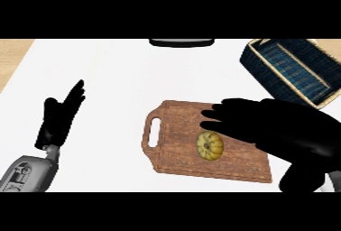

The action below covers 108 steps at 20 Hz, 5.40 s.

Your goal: Pick the squash from the cutting board and place it in the basket

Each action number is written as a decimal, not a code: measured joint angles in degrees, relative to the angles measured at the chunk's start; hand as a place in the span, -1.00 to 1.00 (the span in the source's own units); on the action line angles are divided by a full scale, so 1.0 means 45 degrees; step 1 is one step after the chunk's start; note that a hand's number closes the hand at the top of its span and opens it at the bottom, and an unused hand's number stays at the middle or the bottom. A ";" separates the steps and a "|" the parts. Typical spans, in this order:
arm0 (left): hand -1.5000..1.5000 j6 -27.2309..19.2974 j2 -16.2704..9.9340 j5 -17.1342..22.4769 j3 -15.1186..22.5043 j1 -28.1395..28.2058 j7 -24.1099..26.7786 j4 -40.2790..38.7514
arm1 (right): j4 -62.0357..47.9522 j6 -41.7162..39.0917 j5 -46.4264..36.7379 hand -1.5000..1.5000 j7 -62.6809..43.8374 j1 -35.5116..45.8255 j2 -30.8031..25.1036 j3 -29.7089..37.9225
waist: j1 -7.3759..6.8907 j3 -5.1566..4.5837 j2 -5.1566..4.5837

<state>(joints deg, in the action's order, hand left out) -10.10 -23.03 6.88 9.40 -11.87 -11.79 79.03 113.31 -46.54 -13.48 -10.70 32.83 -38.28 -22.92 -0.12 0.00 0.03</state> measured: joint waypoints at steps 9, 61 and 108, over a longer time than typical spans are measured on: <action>0.00 0.0475 0.0405 -0.0503 -0.0590 -0.0337 -0.0267 -0.0066 | -0.0992 0.0454 -0.2970 -1.00 0.1901 -0.1264 0.1122 -0.0185 | -0.0008 0.0004 -0.0014; 0.00 0.2355 0.2157 -0.2741 -0.2897 -0.0415 -0.0310 -0.0182 | -0.7153 0.4568 -1.2383 1.00 0.7774 -0.2627 0.5605 -0.0823 | -0.0012 -0.0005 0.0024; 0.00 0.2371 0.2565 -0.3121 -0.2976 -0.0332 -0.0497 0.0115 | -0.2815 0.2086 -0.1284 1.00 -0.8609 0.8108 0.6258 0.9098 | 0.0029 -0.0018 0.0038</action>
<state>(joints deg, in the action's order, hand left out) 0.57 -11.48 -7.16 -4.00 -13.37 -14.02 79.55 100.64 -37.15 -19.26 -49.44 69.32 -10.12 18.02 0.01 -0.08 0.20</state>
